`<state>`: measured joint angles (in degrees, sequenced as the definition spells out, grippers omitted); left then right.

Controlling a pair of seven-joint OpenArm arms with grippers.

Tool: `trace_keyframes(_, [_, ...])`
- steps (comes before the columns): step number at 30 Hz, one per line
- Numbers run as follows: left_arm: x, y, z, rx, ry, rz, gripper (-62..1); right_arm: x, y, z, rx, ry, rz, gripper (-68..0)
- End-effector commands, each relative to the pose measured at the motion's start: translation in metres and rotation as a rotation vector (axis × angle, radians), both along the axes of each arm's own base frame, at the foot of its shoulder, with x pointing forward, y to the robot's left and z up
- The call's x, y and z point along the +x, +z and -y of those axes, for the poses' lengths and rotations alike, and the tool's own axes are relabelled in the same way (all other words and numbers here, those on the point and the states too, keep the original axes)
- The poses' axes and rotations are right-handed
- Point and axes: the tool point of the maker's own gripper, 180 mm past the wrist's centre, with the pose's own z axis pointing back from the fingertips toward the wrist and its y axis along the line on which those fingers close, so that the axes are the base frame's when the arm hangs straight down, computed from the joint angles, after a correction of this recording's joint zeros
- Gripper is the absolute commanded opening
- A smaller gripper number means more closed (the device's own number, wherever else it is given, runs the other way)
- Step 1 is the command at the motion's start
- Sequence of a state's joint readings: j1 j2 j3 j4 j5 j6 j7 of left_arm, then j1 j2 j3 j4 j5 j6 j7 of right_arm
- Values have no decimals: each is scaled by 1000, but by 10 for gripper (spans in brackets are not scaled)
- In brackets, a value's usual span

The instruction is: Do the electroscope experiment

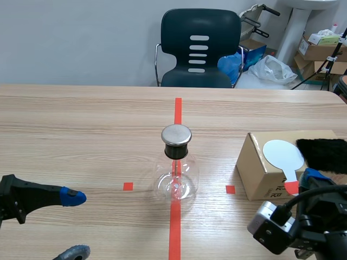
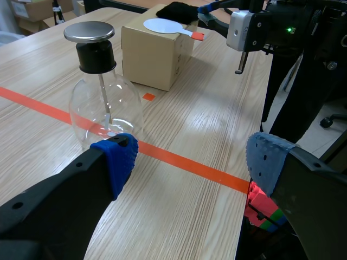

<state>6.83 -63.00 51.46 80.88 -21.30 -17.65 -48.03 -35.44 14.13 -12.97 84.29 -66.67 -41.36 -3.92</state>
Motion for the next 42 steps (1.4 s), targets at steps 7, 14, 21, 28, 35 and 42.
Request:
trace_keyframes(7, [2, 6, 3, -27, 2, 9, -165, 4, 21, 0, -9, 13, 90, -666])
trace_keyframes(14, [2, 6, 3, -27, 2, 9, -165, 4, 23, -9, -28, 56, 99, -635])
trace_keyframes(21, [2, 6, 3, -27, 2, 8, -165, 2, 22, -25, 6, 90, 93, -331])
trace_keyframes(28, [2, 6, 3, -28, 2, 8, -165, -3, 19, -47, 55, 130, 78, -135])
trace_keyframes(35, [2, 6, 3, -28, 3, 9, -165, -10, 1, -49, 56, 128, 26, 2])
trace_keyframes(42, [2, 6, 3, -27, 2, 9, -165, -15, -23, -40, 30, 109, -33, 4])
